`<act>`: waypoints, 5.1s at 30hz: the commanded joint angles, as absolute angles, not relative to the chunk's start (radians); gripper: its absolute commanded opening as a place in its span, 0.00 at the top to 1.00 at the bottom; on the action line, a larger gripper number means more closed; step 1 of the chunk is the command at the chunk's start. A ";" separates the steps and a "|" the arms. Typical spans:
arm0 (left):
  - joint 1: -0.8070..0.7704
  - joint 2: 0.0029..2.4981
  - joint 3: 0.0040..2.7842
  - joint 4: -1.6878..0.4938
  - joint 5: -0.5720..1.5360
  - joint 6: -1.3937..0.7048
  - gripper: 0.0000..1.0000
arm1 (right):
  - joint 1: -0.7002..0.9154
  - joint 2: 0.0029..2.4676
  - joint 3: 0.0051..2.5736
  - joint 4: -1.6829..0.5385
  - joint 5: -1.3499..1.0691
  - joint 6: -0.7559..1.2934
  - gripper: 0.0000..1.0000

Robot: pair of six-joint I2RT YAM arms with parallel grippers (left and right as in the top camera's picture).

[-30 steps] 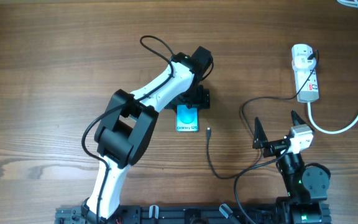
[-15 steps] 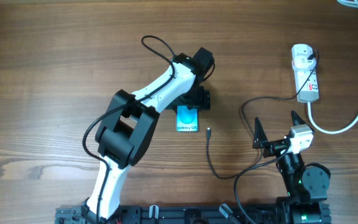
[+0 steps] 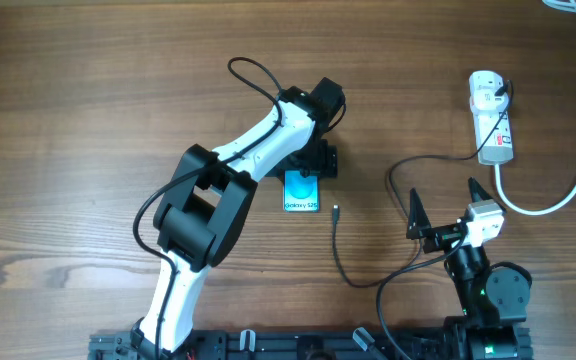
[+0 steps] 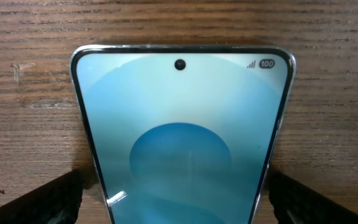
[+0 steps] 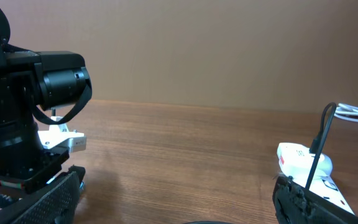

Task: Plug charger to phone and switch on socket
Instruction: 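Lower the left gripper onto the phone's top edge and close it, then lift the phone with the left gripper and tilt it upright, then move the right gripper toward the phone held by the left gripper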

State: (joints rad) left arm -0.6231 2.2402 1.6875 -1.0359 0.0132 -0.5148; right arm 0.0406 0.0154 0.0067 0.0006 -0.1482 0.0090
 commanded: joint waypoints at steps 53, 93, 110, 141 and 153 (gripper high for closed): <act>-0.353 2.268 2.003 -1.492 1.577 -0.435 0.36 | 0.046 0.007 0.006 0.007 -0.138 0.001 0.00; -0.158 2.268 2.002 -1.570 1.577 -0.427 0.35 | 0.046 0.051 0.164 0.167 -0.498 0.873 0.01; -0.190 2.268 2.003 -1.647 1.577 -0.427 0.35 | 0.091 0.807 0.769 -0.664 -0.626 0.366 0.01; -0.190 2.268 2.002 -1.642 1.574 -0.423 0.36 | 0.583 1.305 1.528 -1.301 -0.232 0.425 0.01; -0.200 2.268 2.002 -1.642 1.574 -0.423 0.36 | 0.734 1.427 1.747 -1.127 0.059 0.578 0.01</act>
